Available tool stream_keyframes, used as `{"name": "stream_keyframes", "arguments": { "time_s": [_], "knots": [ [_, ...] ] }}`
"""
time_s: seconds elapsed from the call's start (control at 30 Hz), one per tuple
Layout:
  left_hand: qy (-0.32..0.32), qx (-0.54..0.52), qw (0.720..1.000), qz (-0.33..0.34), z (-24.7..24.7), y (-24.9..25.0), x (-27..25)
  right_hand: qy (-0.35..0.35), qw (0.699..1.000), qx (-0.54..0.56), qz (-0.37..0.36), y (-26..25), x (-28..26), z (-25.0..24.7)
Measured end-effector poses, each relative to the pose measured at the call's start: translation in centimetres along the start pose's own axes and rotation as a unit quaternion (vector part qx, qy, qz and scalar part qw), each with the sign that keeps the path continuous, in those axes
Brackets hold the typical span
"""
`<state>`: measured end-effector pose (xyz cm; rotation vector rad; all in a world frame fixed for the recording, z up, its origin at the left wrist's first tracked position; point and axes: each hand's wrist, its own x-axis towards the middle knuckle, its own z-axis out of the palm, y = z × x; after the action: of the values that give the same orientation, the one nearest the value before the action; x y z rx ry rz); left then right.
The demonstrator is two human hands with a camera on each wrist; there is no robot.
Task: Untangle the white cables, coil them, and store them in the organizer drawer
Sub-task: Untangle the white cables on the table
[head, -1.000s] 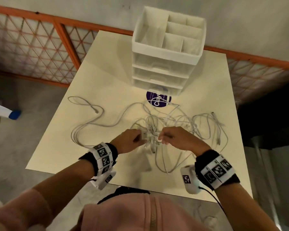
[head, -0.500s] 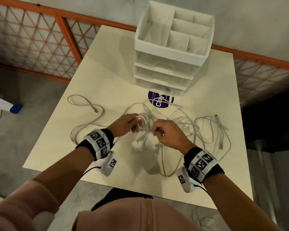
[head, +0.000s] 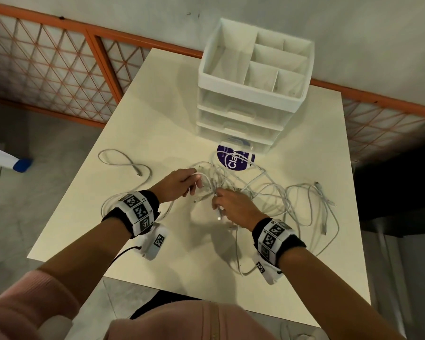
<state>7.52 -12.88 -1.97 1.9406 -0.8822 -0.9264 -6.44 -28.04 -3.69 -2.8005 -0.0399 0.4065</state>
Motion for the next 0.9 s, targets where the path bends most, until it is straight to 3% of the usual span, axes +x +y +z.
{"name": "stream_keyframes", "arguments": {
  "time_s": [0.07,0.13,0.23,0.33,0.47,0.53,0.73,0.8,0.9],
  "knots": [
    [0.020,0.020,1.000,-0.011,-0.4,-0.5,0.0,0.003,0.999,0.047,-0.004,0.4,-0.1,-0.5],
    [0.042,0.048,0.998,-0.022,-0.7,-0.5,0.1,0.011,0.986,0.167,0.004,0.6,-0.3,-2.0],
    [0.068,0.067,0.995,-0.030,-0.5,0.0,0.4,0.085,0.953,0.290,0.008,0.3,-0.6,-6.3],
    [0.119,0.088,0.987,0.061,-0.2,1.7,0.4,0.167,0.919,0.357,0.009,-0.4,-0.9,-12.2],
    [0.100,0.074,0.973,0.193,-1.0,7.1,0.2,0.214,0.900,0.379,-0.021,-1.1,-1.3,-18.6],
    [0.072,0.029,0.971,0.226,-1.1,9.4,0.2,0.231,0.898,0.372,-0.034,-1.6,-1.5,-20.8],
    [0.051,-0.095,0.973,0.203,-0.6,12.4,0.7,0.282,0.890,0.359,-0.021,-2.1,-1.5,-22.8],
    [0.063,-0.138,0.967,0.205,-1.1,13.1,0.8,0.279,0.880,0.384,0.005,-2.0,-1.3,-21.6],
    [0.078,-0.207,0.948,0.231,-2.1,14.8,0.5,0.177,0.889,0.423,0.005,-1.9,-1.1,-19.1]
  ]
}}
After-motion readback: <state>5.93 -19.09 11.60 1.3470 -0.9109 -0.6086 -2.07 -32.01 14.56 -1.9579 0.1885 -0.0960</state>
